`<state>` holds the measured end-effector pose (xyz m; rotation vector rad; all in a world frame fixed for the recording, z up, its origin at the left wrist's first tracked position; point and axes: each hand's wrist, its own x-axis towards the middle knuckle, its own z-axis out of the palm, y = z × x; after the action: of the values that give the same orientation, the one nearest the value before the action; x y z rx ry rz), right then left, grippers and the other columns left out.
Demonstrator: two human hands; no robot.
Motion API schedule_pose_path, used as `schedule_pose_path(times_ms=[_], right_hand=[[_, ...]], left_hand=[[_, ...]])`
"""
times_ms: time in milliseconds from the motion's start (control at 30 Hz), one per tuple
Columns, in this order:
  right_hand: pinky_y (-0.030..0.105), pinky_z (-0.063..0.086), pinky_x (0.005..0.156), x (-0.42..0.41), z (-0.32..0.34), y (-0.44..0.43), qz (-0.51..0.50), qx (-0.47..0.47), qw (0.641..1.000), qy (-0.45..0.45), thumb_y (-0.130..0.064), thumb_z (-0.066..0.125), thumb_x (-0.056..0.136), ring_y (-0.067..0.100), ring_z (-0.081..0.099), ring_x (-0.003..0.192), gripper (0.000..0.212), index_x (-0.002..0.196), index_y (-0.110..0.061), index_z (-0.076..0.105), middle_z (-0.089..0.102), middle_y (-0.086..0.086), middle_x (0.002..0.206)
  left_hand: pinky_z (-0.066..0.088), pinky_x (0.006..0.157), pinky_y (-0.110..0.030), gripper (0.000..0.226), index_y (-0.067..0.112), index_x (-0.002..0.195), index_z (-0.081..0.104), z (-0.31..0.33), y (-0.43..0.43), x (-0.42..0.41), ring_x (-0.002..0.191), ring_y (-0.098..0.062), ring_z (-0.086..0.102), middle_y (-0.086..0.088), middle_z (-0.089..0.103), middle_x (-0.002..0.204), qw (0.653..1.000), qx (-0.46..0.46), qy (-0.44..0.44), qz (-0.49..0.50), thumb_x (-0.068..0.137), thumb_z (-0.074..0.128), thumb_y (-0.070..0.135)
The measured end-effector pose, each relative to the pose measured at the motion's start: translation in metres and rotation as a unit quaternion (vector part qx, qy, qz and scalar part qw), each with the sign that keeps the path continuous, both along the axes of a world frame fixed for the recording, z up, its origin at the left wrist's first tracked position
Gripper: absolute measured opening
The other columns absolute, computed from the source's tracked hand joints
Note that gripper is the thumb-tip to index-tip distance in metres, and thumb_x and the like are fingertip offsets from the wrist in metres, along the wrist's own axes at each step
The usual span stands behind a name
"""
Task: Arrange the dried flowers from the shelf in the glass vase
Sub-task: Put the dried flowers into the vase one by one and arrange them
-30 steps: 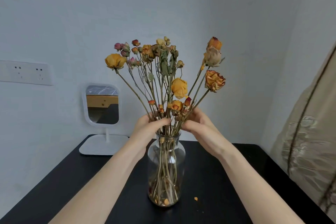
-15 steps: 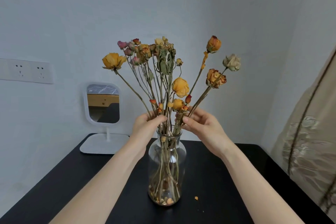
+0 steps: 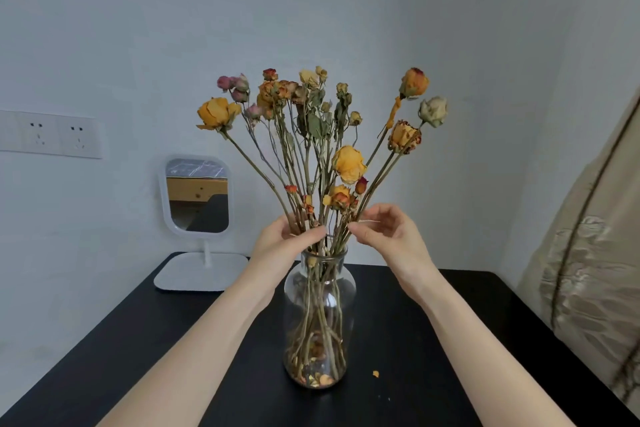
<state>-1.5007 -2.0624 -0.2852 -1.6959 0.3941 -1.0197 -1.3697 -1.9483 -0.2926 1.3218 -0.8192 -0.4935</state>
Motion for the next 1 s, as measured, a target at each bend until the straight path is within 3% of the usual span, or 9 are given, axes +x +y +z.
schedule_pose_path(times_ms=[67,167,233,400,567,700,867,1000], right_hand=[[0.017,0.047,0.081,0.0,0.002,0.003,-0.017,-0.041,0.999,0.007,-0.018,0.072,0.08,0.004,0.06,0.083,0.011,0.083,-0.015,0.061,0.065,-0.004,0.084],[0.002,0.041,0.068,0.0,0.005,0.009,-0.024,-0.083,0.996,0.011,-0.018,0.068,0.083,-0.007,0.057,0.075,0.012,0.072,-0.019,0.065,0.065,-0.009,0.077],[0.004,0.042,0.07,0.001,0.006,0.011,-0.033,-0.093,0.995,0.008,-0.017,0.066,0.085,-0.003,0.057,0.079,0.011,0.074,-0.019,0.066,0.066,-0.007,0.081],[0.025,0.047,0.082,0.005,0.012,0.013,-0.044,-0.084,0.995,-0.021,-0.016,0.058,0.09,0.007,0.057,0.086,0.011,0.082,-0.021,0.065,0.065,-0.006,0.084],[0.029,0.05,0.083,0.009,0.012,0.015,-0.057,-0.078,0.995,-0.005,-0.014,0.053,0.093,0.012,0.058,0.087,0.012,0.084,-0.019,0.06,0.062,-0.002,0.084],[0.022,0.048,0.08,0.009,0.01,0.014,-0.03,-0.035,0.999,-0.019,-0.004,0.057,0.089,0.02,0.063,0.093,0.014,0.086,-0.017,0.052,0.061,0.002,0.08],[0.006,0.048,0.069,0.009,0.013,0.014,-0.023,-0.032,0.999,-0.017,-0.003,0.057,0.089,0.011,0.065,0.086,0.023,0.107,-0.016,0.052,0.063,-0.003,0.072],[0.016,0.049,0.079,0.012,0.02,0.014,-0.047,-0.061,0.997,-0.028,-0.003,0.052,0.092,0.012,0.061,0.081,0.021,0.108,-0.015,0.056,0.062,0.004,0.075]], left_hand=[[0.04,0.066,-0.015,0.035,0.024,0.105,0.06,-0.002,0.0,0.0,0.092,-0.002,0.06,0.011,0.067,0.098,0.999,0.003,-0.006,0.035,0.074,0.076,0.029],[0.041,0.067,-0.016,0.041,0.022,0.102,0.055,-0.007,0.002,0.002,0.093,-0.008,0.059,0.005,0.063,0.099,0.996,-0.025,0.003,0.082,0.07,0.079,0.029],[0.041,0.066,-0.014,0.039,0.019,0.1,0.056,-0.011,0.004,0.002,0.089,-0.008,0.058,0.004,0.061,0.094,0.993,-0.039,-0.004,0.109,0.07,0.079,0.029],[0.04,0.053,-0.002,0.006,0.024,0.074,0.068,-0.008,0.006,0.004,0.063,0.008,0.054,0.007,0.061,0.069,0.984,-0.077,-0.068,0.147,0.076,0.074,0.025],[0.039,0.06,0.0,0.011,0.032,0.073,0.068,0.006,0.006,0.005,0.073,0.003,0.059,0.009,0.068,0.077,0.971,-0.1,-0.153,0.155,0.078,0.072,0.023],[0.041,0.058,-0.001,0.021,0.027,0.081,0.057,-0.002,0.008,0.007,0.069,0.002,0.06,0.005,0.064,0.075,0.969,-0.111,-0.113,0.19,0.073,0.076,0.026],[0.044,0.061,-0.002,0.01,0.023,0.074,0.066,-0.008,0.01,0.009,0.071,0.001,0.065,0.005,0.071,0.072,0.971,-0.144,-0.068,0.181,0.074,0.075,0.019],[0.045,0.065,-0.003,0.015,0.027,0.071,0.067,0.011,0.007,0.01,0.07,0.002,0.066,0.009,0.071,0.07,0.965,-0.174,-0.098,0.169,0.075,0.075,0.015]])
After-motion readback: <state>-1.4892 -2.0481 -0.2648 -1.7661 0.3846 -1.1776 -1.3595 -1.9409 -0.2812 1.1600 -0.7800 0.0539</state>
